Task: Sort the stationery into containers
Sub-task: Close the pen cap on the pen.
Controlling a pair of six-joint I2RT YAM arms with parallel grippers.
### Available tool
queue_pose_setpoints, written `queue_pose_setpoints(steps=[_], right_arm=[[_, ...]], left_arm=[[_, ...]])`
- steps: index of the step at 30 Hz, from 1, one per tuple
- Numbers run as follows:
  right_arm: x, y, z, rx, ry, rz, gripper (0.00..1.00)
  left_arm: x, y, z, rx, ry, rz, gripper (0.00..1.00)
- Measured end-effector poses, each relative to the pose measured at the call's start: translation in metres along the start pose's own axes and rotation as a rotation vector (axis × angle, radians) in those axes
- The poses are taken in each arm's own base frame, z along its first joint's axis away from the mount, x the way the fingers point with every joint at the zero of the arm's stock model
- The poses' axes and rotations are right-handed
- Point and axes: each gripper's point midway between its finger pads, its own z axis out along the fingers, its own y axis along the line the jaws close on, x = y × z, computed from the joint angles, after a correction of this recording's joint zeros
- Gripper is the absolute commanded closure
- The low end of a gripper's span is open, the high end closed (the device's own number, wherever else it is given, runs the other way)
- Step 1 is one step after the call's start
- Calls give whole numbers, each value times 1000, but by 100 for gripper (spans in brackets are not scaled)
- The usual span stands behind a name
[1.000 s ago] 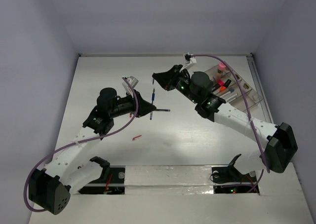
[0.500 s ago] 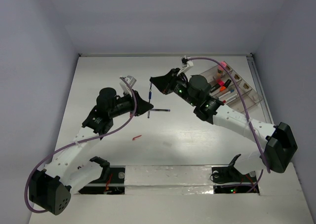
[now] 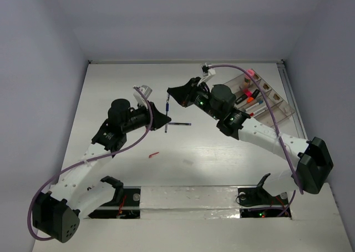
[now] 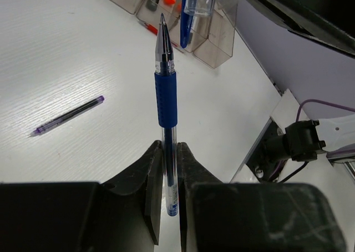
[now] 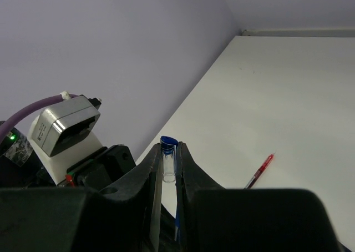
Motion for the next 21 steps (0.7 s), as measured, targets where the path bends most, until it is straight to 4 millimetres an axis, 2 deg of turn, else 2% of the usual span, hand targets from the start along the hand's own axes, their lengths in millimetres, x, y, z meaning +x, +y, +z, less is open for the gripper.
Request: queue_pose_setpoints(steps=[7, 15, 21], right_arm=[[-3, -10, 0, 50, -19, -23, 100], [-5, -10, -1, 52, -25, -39, 100], [2, -9, 6, 34, 0, -39, 100]], left_arm=[[-13, 1, -9, -50, -65, 21, 100], [-9, 3, -7, -46, -48, 13, 100], [-6, 2, -5, -32, -33, 9, 100]])
